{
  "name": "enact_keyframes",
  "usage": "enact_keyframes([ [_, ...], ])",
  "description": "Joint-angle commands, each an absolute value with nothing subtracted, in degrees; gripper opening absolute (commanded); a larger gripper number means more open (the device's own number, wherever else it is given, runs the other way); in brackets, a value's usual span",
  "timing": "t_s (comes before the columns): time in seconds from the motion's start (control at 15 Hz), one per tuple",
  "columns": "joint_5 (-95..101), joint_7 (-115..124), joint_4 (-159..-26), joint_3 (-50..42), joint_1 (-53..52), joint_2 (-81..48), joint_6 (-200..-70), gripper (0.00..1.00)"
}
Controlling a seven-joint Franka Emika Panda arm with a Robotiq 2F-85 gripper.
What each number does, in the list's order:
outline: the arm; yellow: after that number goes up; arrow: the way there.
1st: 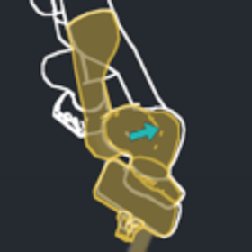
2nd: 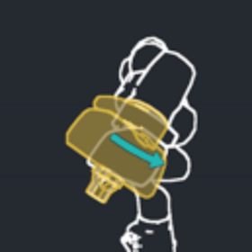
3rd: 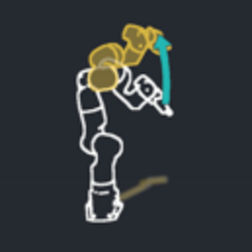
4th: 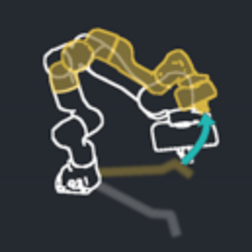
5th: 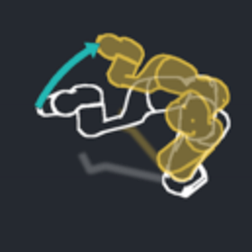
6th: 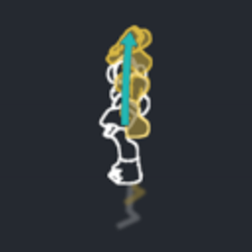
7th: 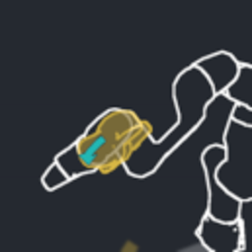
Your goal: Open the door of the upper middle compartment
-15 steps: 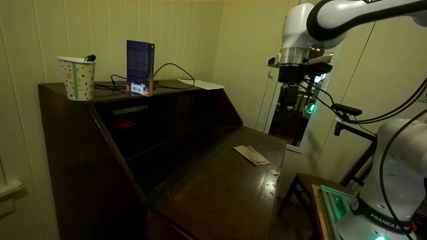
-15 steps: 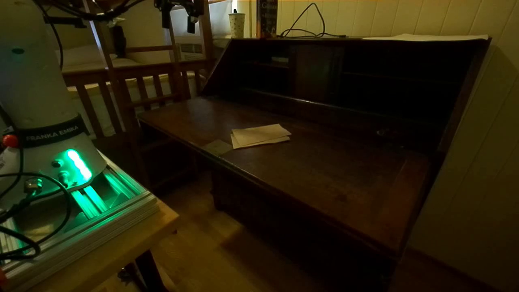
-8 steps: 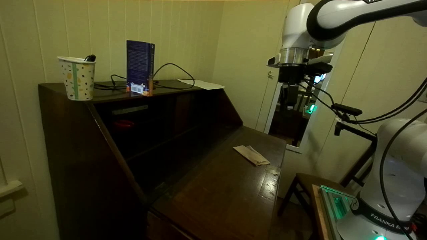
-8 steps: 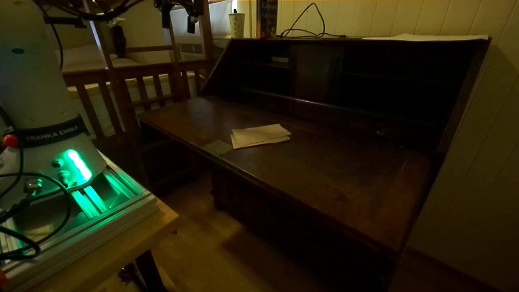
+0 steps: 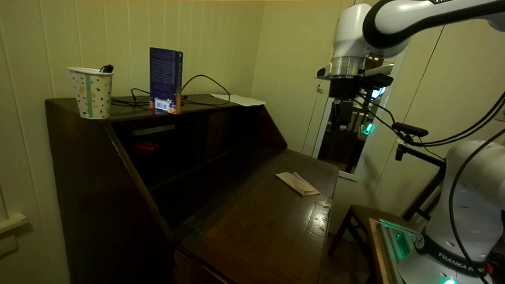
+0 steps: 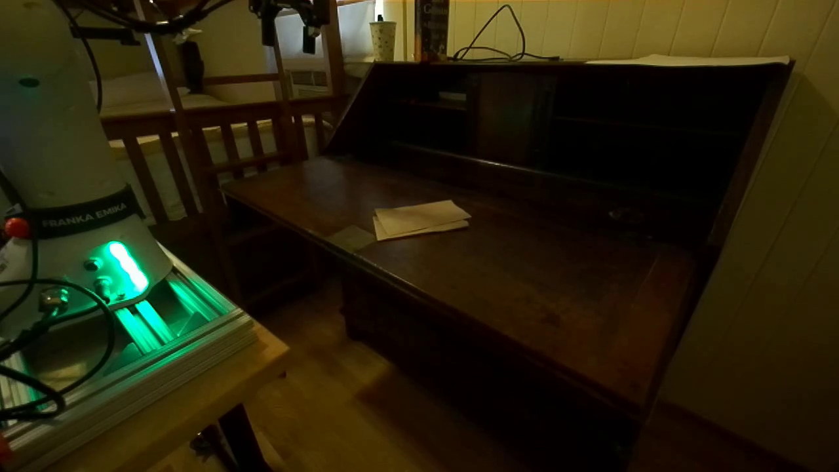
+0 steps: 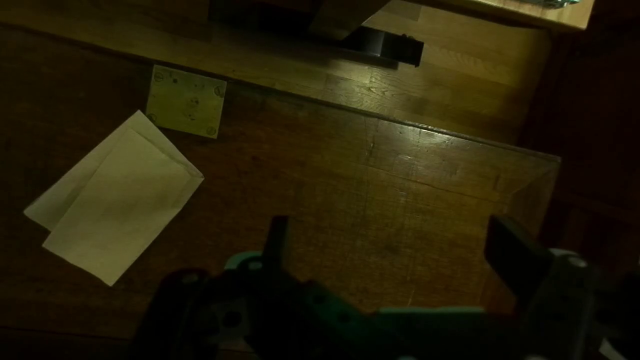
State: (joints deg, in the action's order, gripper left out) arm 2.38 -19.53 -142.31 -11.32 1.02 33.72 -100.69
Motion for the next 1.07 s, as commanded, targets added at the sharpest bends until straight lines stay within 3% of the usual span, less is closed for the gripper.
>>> enact_keyframes([
  [0.0, 2.11, -19.78, -142.23, -10.81, 1.6, 33.63, -100.6, 1.0],
  [0.53, 2.11, -19.78, -142.23, -10.81, 1.6, 33.63, -100.6, 1.0],
  [1.0, -2.54, -2.15, -144.64, -8.0, 3.68, 30.34, -117.36, 1.0],
])
